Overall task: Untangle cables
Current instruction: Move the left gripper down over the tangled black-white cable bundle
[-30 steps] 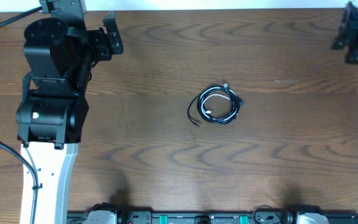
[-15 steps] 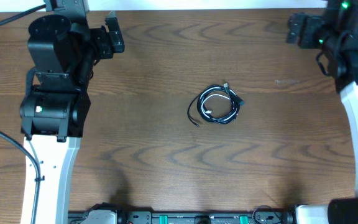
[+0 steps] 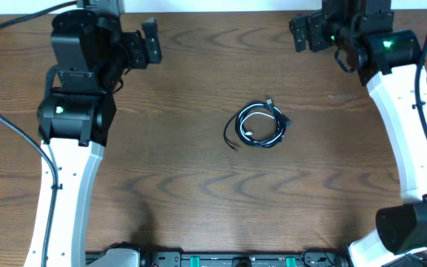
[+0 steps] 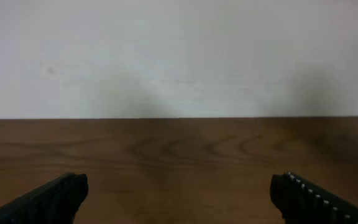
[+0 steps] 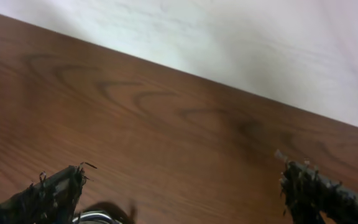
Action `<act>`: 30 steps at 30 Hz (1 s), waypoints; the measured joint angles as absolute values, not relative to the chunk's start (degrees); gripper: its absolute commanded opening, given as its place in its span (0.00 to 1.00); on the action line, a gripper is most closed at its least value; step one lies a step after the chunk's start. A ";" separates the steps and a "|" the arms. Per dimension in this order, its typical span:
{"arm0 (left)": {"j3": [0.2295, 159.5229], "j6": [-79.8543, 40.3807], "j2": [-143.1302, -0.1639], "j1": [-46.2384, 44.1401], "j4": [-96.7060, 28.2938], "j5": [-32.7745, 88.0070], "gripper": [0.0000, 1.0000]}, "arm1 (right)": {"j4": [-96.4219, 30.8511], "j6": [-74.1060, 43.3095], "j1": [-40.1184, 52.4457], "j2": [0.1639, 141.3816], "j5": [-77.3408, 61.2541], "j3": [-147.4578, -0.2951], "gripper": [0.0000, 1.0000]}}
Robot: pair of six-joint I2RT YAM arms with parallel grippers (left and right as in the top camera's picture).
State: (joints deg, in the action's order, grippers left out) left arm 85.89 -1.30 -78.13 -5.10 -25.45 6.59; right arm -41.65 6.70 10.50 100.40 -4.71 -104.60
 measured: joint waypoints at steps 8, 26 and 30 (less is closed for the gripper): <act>78.43 -1.76 -79.37 -5.26 -21.43 10.92 0.99 | -38.96 6.48 8.05 101.03 -4.49 -100.09 0.99; 71.81 -4.54 -86.59 -14.66 -13.85 13.45 0.98 | -36.36 9.52 6.87 100.99 -4.29 -94.43 0.99; 71.81 -4.54 -93.01 -14.66 -11.81 14.70 0.99 | -36.34 10.26 6.44 100.99 -2.72 -94.43 0.99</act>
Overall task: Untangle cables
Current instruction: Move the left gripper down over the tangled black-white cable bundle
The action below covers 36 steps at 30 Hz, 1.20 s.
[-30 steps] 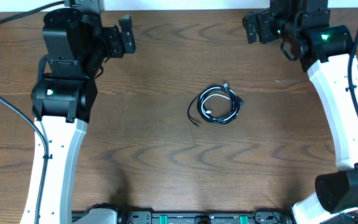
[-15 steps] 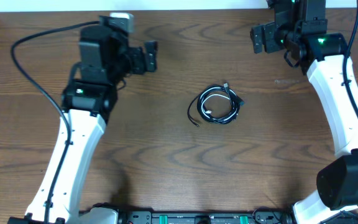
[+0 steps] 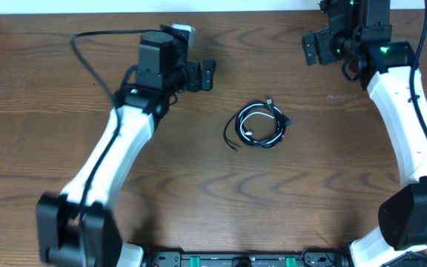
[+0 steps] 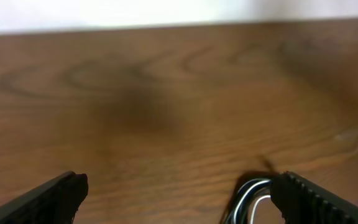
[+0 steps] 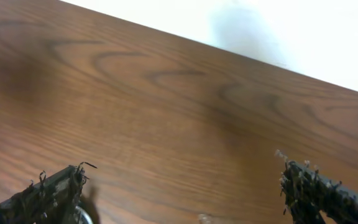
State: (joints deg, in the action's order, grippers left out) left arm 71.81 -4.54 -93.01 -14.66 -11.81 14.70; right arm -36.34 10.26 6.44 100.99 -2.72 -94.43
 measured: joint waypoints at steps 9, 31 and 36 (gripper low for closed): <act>71.81 -4.62 -102.61 -16.25 -10.26 18.70 0.99 | -36.07 12.62 6.22 100.99 -0.56 -94.43 0.99; 81.36 -5.41 -108.95 -20.12 -23.70 11.44 0.98 | -34.87 13.08 6.22 100.99 1.30 -94.43 0.99; 85.06 -5.61 -111.46 -21.47 -26.55 10.59 0.98 | -34.85 13.10 6.22 100.99 1.30 -94.43 0.99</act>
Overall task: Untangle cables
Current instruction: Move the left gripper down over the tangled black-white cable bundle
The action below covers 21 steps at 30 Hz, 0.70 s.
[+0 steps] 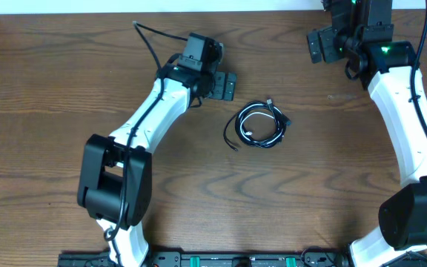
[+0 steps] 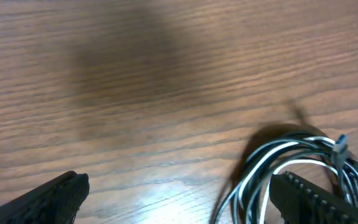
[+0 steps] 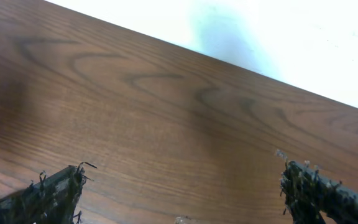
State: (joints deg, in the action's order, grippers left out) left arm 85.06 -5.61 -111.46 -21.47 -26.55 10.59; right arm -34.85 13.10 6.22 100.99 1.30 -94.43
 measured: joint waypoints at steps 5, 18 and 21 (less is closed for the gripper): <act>85.65 -5.58 -111.48 -23.51 -27.09 11.75 0.98 | -34.81 13.26 6.22 100.99 1.30 -94.43 0.99; 85.65 -5.54 -111.48 -24.71 -36.05 14.94 0.98 | -34.63 13.96 6.11 100.99 4.43 -94.41 0.99; 85.65 -5.30 -111.48 -24.71 -37.08 15.29 0.98 | -34.63 13.96 5.82 100.99 5.02 -94.41 0.99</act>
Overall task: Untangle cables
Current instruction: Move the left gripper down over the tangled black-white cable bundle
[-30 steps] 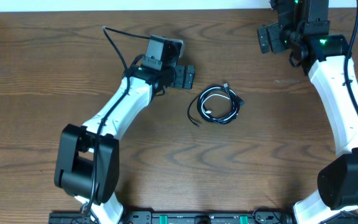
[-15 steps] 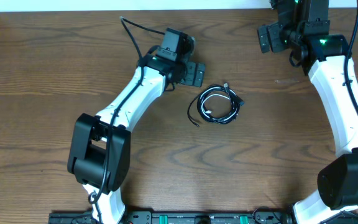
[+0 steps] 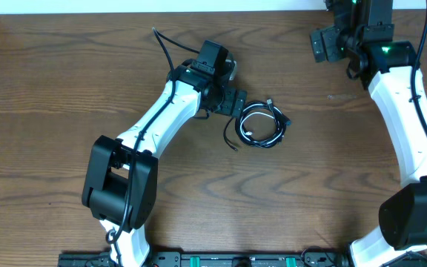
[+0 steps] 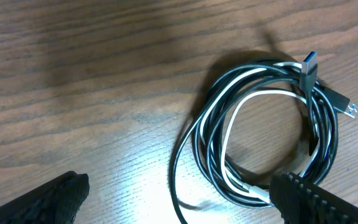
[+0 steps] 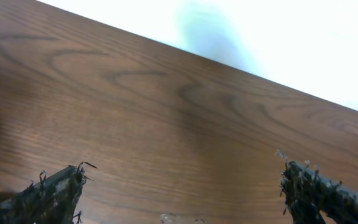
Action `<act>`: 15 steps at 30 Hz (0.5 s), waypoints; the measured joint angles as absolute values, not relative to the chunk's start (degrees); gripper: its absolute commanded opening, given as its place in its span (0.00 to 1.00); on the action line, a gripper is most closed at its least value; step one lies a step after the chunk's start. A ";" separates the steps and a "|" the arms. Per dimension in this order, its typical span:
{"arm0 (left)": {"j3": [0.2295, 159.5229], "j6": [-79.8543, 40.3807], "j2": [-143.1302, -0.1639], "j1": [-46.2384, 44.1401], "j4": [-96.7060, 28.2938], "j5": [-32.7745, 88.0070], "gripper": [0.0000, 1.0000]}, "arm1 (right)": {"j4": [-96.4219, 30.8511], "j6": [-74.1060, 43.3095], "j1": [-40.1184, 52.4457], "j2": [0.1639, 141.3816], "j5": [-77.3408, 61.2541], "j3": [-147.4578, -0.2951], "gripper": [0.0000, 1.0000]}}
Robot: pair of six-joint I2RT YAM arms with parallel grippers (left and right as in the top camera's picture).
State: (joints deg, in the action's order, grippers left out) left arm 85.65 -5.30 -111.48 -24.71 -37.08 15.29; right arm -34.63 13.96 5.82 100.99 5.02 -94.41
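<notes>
A coil of black and white cables (image 3: 261,124) lies tangled on the wooden table (image 3: 199,193), with a blue USB plug (image 4: 309,63) and a silver plug at its far side. My left gripper (image 3: 232,101) hangs open just left of the coil; in the left wrist view the coil (image 4: 266,137) fills the space between and ahead of its fingertips (image 4: 55,198). My right gripper (image 3: 325,43) is open near the table's far right edge, well away from the coil, and its wrist view shows bare wood between its fingers (image 5: 48,196).
A white wall (image 5: 278,37) rises behind the table's far edge. The left arm's own black cable (image 3: 170,50) loops over the table behind it. A black rail (image 3: 228,259) runs along the near edge.
My left gripper has moved right and lower, from a little way left of the coil to right beside it. The whole coil now shows in its wrist view. The right arm has barely moved.
Both grippers first stood open at the table's far corners, with the coil untouched in the middle. The left arm then reached toward the centre in steps and now hangs open at the coil. The right gripper stayed at the far right. The coil has not moved.
</notes>
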 measured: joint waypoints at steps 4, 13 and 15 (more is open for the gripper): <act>85.65 -4.99 -111.48 -24.71 -37.10 16.43 0.98 | -34.65 13.93 5.48 100.99 5.43 -94.41 0.99; 85.67 -4.67 -112.92 -24.95 -36.93 16.67 0.98 | -34.70 13.96 5.41 100.99 5.65 -94.41 0.99; 85.67 -4.67 -114.56 -25.17 -36.42 16.64 0.98 | -34.74 13.93 5.41 100.99 5.67 -94.41 0.99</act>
State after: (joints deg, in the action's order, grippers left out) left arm 85.67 -4.67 -114.56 -25.17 -36.42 16.64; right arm -34.74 13.93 5.41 100.99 5.67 -94.41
